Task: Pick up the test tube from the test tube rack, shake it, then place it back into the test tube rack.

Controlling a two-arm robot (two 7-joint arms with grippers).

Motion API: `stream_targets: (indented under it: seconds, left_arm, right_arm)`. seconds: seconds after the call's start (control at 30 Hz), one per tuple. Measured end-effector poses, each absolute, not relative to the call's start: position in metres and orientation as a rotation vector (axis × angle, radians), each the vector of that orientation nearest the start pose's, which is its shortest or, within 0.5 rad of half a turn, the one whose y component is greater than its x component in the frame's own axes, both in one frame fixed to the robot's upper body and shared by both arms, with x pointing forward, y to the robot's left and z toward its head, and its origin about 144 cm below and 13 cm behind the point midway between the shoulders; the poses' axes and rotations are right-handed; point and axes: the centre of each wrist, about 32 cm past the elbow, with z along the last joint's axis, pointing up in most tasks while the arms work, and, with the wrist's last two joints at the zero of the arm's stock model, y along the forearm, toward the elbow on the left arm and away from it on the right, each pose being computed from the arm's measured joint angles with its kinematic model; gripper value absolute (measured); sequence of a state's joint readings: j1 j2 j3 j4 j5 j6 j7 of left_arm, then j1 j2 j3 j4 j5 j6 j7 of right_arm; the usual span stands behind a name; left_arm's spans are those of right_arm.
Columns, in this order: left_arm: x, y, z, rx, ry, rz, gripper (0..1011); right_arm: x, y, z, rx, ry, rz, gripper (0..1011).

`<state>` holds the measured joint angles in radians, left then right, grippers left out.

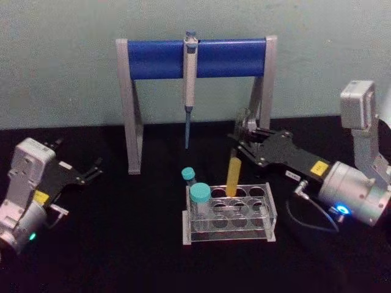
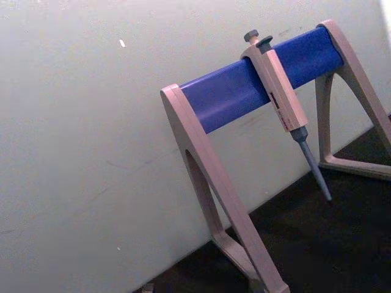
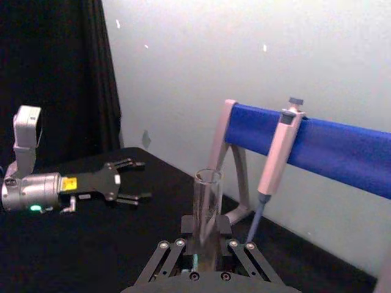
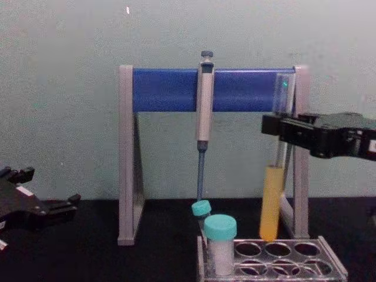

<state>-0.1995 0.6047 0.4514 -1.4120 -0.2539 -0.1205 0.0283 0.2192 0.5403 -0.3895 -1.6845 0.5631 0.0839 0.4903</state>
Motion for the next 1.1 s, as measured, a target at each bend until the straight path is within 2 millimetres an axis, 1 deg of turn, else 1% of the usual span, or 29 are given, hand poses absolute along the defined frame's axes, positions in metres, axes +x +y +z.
stream_targets:
  seconds: [0.23, 0.5, 0.83, 1.1]
  left_arm:
    - [0.489, 0.31, 1.14, 0.304, -0.285, 1.248, 1001]
    - [0.489, 0.31, 1.14, 0.304, -0.285, 1.248, 1001]
    - [0.489, 0.31, 1.14, 0.305, -0.285, 1.248, 1001]
    - [0.489, 0.31, 1.14, 0.304, -0.285, 1.248, 1001]
  right_arm:
    - [0.502, -0.247, 1.226, 0.02, -0.04, -0.694, 235]
    - [0.513, -0.249, 1.228, 0.019, -0.047, -0.747, 234]
    - [0.515, -0.254, 1.227, 0.016, -0.044, -0.779, 235]
    - [0.514, -0.254, 1.228, 0.017, -0.044, -0.781, 235]
